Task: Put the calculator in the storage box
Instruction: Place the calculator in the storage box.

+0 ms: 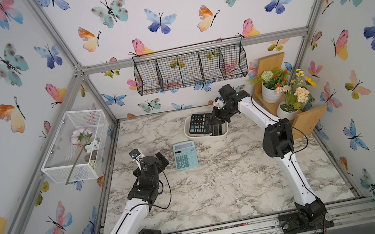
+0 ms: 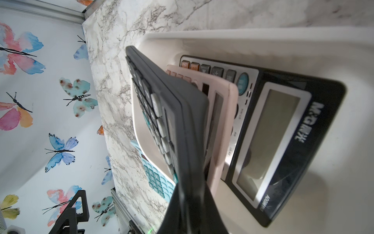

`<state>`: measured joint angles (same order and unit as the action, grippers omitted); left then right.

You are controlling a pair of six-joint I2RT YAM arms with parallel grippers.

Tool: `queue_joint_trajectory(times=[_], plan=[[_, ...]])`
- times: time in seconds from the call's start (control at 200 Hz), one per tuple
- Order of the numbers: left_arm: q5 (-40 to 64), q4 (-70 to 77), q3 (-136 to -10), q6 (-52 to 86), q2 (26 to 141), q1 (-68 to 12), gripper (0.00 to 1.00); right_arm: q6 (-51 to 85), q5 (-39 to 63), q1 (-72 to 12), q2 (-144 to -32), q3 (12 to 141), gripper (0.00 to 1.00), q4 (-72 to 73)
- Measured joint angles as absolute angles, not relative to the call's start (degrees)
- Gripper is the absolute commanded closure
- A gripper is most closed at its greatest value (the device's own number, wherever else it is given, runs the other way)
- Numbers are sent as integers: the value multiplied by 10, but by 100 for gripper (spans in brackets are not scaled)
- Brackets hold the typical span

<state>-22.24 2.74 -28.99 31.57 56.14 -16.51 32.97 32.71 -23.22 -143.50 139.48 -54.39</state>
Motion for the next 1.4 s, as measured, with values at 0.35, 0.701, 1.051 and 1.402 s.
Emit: queue_joint_trajectory(times=[0.35, 0.701, 1.051, 1.402], plan=[[-222, 28, -290, 316, 561, -165, 1, 328, 350, -234, -1452, 1408, 98, -563], [-222, 28, -290, 316, 561, -165, 1, 340, 383, -237, -1482, 1434, 85, -556], [-222, 28, -290, 316, 561, -165, 1, 344, 377, -238, -1482, 1434, 57, -556], [-222, 28, -290, 316, 561, -165, 1, 319, 264, -257, -1250, 1295, 43, -535]])
